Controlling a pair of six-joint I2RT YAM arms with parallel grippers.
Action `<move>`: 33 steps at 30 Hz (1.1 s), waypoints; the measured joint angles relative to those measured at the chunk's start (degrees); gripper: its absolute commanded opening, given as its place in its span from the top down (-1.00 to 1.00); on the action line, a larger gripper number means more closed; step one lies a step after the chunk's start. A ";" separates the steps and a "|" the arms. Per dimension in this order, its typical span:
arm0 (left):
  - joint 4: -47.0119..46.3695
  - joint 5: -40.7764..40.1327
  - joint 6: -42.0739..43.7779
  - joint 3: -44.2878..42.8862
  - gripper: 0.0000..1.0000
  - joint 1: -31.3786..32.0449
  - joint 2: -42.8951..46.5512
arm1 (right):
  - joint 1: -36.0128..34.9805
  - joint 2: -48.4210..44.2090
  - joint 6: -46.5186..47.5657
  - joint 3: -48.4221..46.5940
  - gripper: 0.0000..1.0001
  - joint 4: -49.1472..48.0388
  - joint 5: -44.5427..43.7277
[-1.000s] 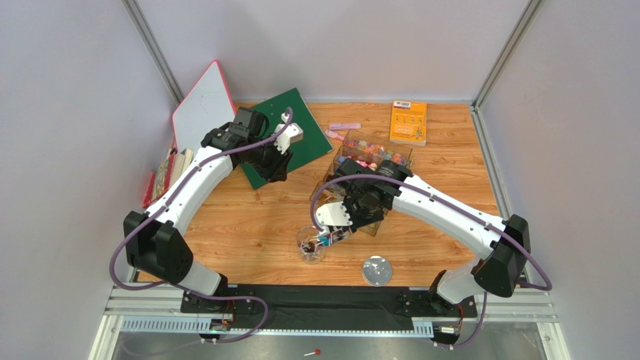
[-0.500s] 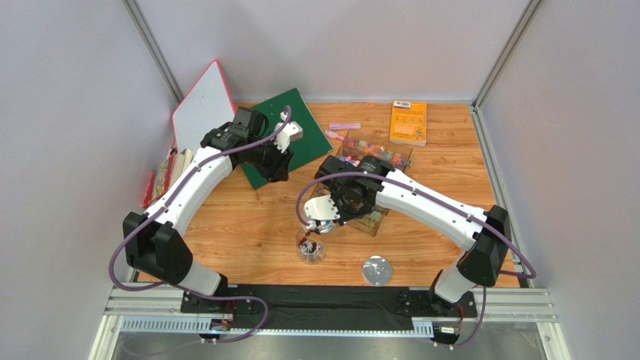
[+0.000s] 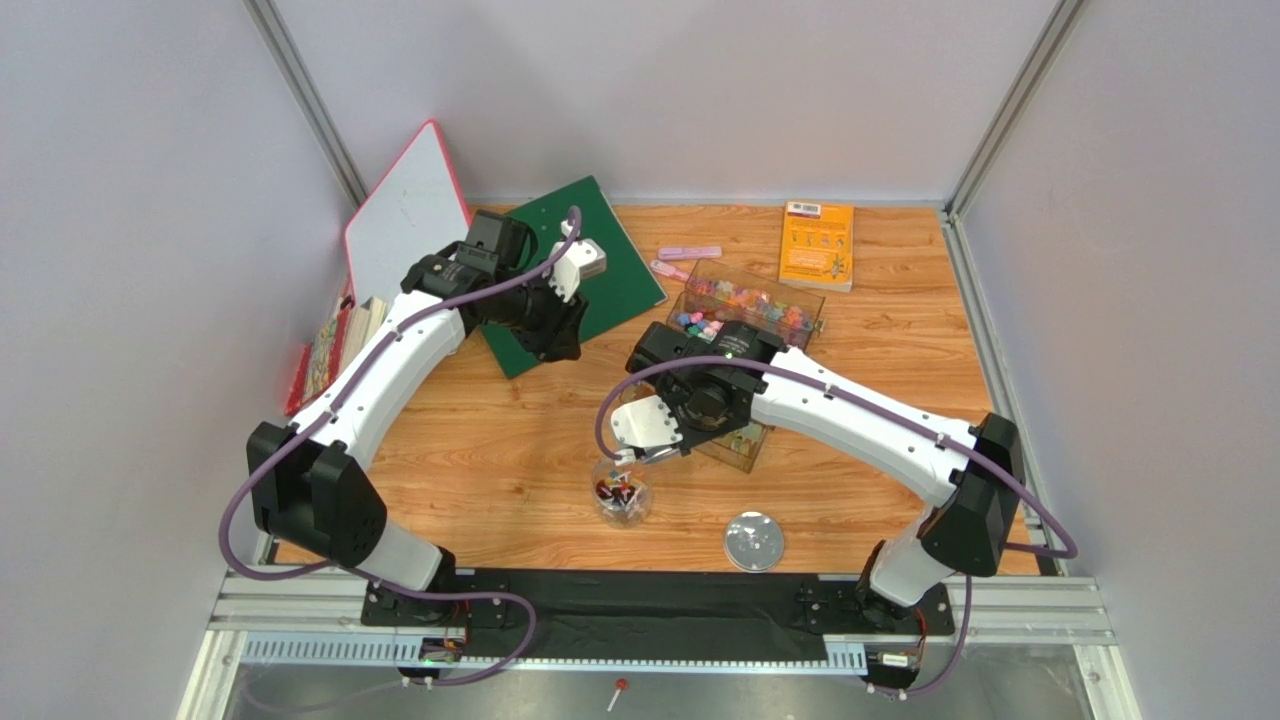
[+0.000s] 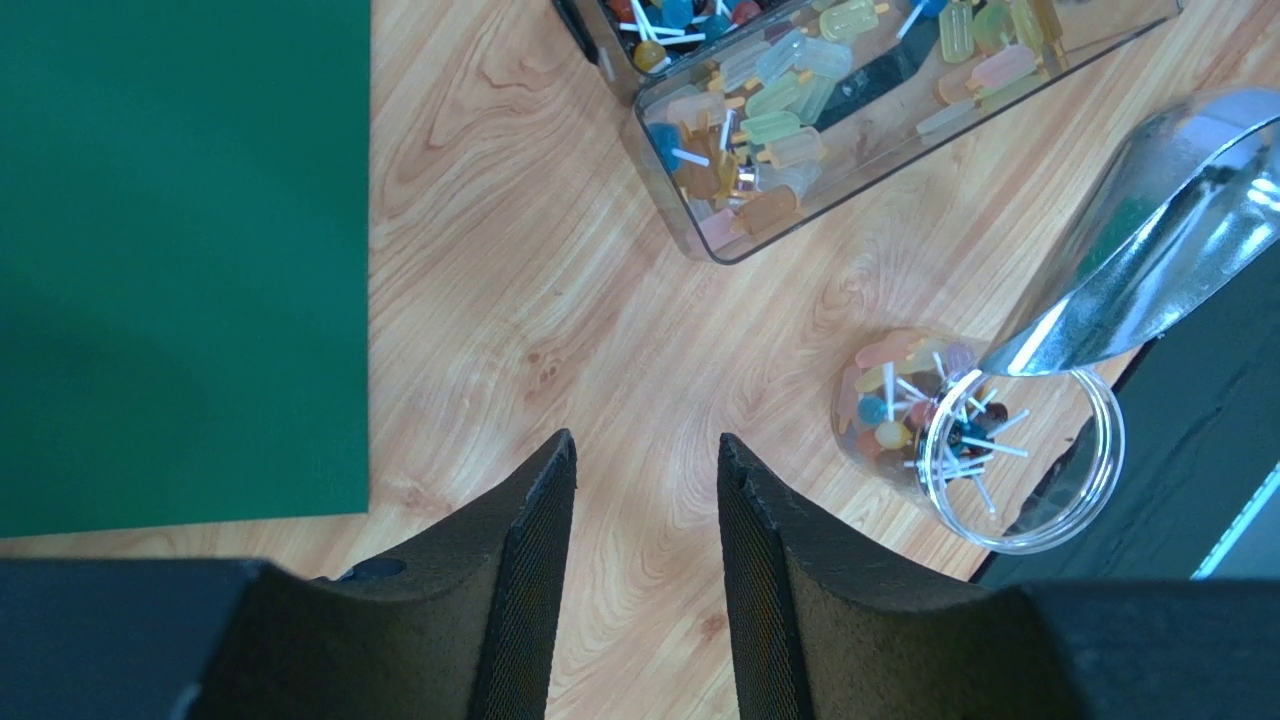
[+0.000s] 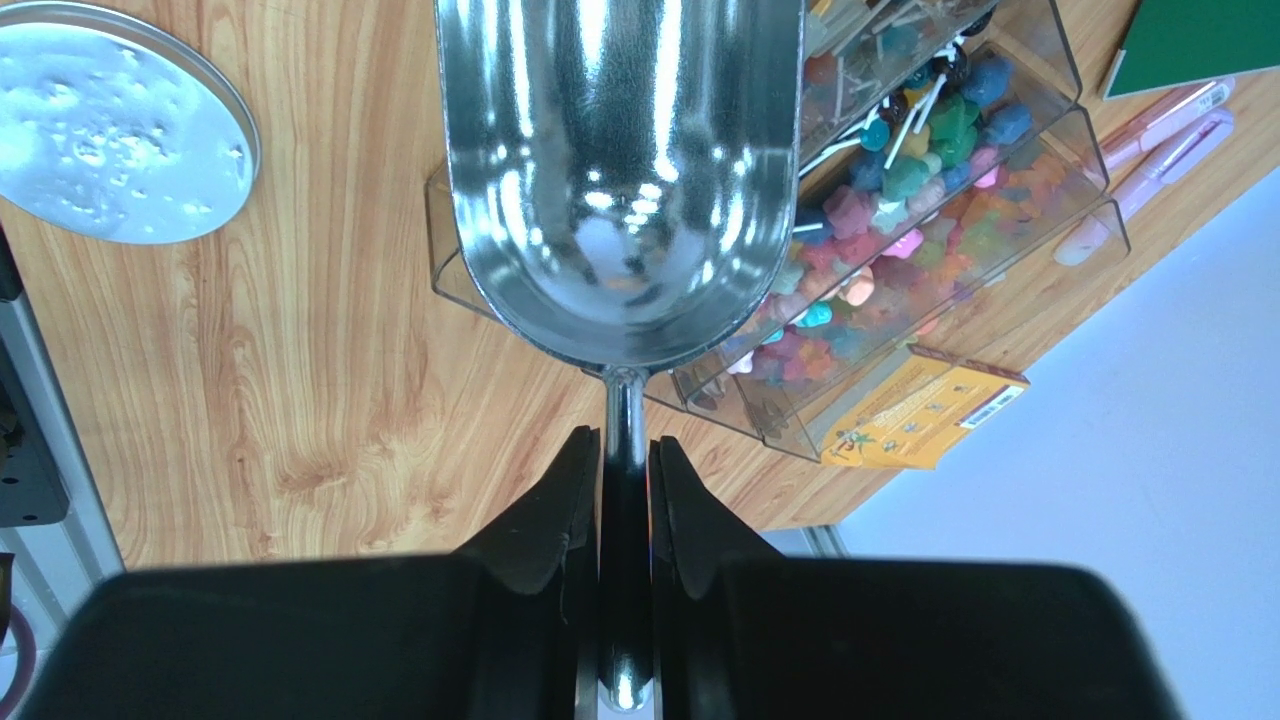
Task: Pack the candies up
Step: Place the fake candies in the packing bottle, then adjust the spatula.
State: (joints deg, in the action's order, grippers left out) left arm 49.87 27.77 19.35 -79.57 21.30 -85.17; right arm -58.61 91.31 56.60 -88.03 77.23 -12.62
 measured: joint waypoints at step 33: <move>-29.31 43.45 -44.70 -0.59 0.03 -5.90 -14.16 | 16.59 -16.17 -16.83 11.98 1.00 -19.89 14.71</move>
State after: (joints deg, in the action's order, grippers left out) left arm 20.56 71.22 -25.34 -80.16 15.40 -99.33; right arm -42.02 75.13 39.77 -76.05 57.34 2.09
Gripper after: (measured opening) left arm 0.487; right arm 0.125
